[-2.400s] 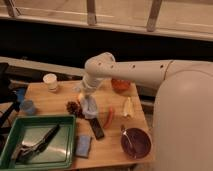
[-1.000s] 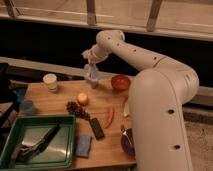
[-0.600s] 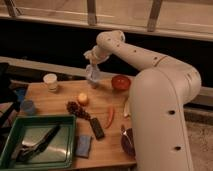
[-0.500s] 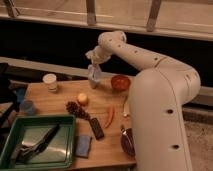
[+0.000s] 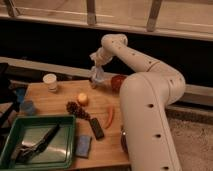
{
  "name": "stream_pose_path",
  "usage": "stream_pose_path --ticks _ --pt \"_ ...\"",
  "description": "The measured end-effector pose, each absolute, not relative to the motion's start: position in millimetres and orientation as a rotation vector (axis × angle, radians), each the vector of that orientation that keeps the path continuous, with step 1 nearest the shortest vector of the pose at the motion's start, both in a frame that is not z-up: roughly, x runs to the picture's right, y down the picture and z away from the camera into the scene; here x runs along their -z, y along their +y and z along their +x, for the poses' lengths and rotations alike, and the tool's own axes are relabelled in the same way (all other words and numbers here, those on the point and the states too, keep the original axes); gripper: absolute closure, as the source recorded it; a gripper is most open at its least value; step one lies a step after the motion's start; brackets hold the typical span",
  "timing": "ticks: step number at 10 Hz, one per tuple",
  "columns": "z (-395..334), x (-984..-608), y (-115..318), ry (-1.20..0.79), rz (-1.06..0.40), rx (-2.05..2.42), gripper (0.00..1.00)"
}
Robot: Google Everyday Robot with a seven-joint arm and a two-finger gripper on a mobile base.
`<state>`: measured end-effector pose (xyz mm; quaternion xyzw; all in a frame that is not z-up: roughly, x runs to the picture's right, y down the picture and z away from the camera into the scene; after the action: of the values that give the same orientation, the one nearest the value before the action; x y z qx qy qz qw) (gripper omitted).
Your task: Place towel in metal cup
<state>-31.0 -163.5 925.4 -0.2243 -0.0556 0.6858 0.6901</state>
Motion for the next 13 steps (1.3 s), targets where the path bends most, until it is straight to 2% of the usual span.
stream_pose_path --ticks 2,3,10,11,13 --pt "-35 -939 -154 -0.116 -0.539 -1.547 0.99" --pt "-36 -945 -149 -0.114 -0.557 -1.555 0.95" --pt "-62 -962 -134 -0.14 -0.646 -1.563 0.24" --pt "-65 -963 -133 -0.14 -0.654 -1.561 0.21" --pt "-66 -966 -125 -0.132 -0.673 -1.563 0.2"
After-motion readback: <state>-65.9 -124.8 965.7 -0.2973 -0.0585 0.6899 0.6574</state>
